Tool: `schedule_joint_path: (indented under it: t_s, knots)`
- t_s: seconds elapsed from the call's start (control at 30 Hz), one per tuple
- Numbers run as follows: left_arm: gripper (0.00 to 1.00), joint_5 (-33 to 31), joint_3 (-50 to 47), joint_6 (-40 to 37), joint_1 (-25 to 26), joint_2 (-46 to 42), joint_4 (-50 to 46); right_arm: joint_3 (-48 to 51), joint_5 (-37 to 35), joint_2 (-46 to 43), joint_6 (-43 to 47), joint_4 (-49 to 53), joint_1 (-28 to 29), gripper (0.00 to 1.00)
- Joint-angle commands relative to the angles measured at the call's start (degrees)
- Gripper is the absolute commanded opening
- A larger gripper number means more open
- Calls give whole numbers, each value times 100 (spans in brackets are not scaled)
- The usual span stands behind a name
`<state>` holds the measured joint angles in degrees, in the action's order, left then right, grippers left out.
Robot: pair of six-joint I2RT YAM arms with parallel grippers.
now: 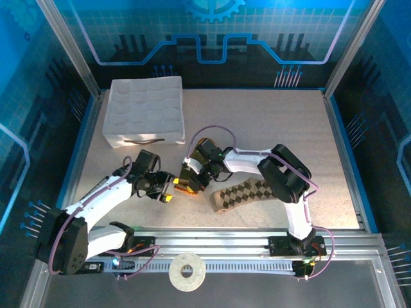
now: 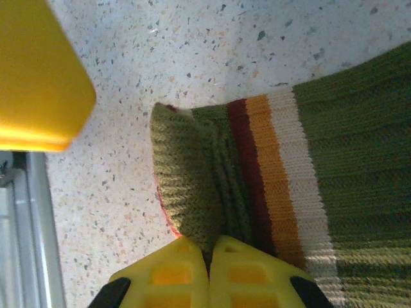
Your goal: Roll the socks
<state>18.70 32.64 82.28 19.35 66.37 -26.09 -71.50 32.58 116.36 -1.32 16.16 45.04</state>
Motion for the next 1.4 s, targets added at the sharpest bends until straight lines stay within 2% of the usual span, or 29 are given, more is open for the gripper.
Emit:
schedule_joint_path:
  t_s: [0.0, 0.27, 0.43, 0.5, 0.7, 0.73, 0.8, 0.9, 0.97, 1.03, 1.07, 1.13, 1.27, 1.37]
  knots:
    - [53, -65, -274, -119, 159, -10, 753, -72, 251, 420, -254, 735, -115, 0]
    - [49, -151, -355, -297, 357, 685, 1490, -161, 586, 733, -533, 732, -289, 0]
    - [41, -347, -308, -467, 411, 1256, 1833, -245, 767, 868, -694, 766, -370, 0]
    - [34, -474, -176, -551, 444, 1513, 1624, -272, 831, 904, -757, 771, -396, 0]
    - [0, -764, 28, -443, 497, 1980, 467, -220, 765, 713, -561, 739, -367, 0]
    - [0, -763, 55, -432, 493, 2017, 253, -138, 620, 547, -416, 674, -316, 3]
    - [0, -747, 100, -369, 498, 2018, -173, 183, 327, 69, -109, 335, -201, 17]
    - [0, -709, 189, -296, 499, 1896, -759, 1114, -526, -1030, 378, -793, 36, 38]
    - [0, -663, 250, -233, 498, 1747, -1111, 1929, -1513, -1996, 967, -1713, 359, 49]
    - [0, -569, 252, -120, 499, 1615, -1249, 2553, -2492, -2583, 1647, -2315, 801, 63]
    - [0, -513, 251, -40, 497, 1570, -1290, 2733, -2847, -2764, 2020, -2499, 1031, 67]
    - [0, -393, 251, 85, 497, 1535, -1319, 2844, -3406, -2868, 2461, -2576, 1432, 70]
    - [0, -406, 417, 95, 489, 1617, -1496, 2774, -4575, -2545, 3153, -2689, 2228, 68]
    - [0, -385, 526, 19, 489, 1739, -1525, 2556, -5124, -2151, 3492, -2786, 2546, 64]
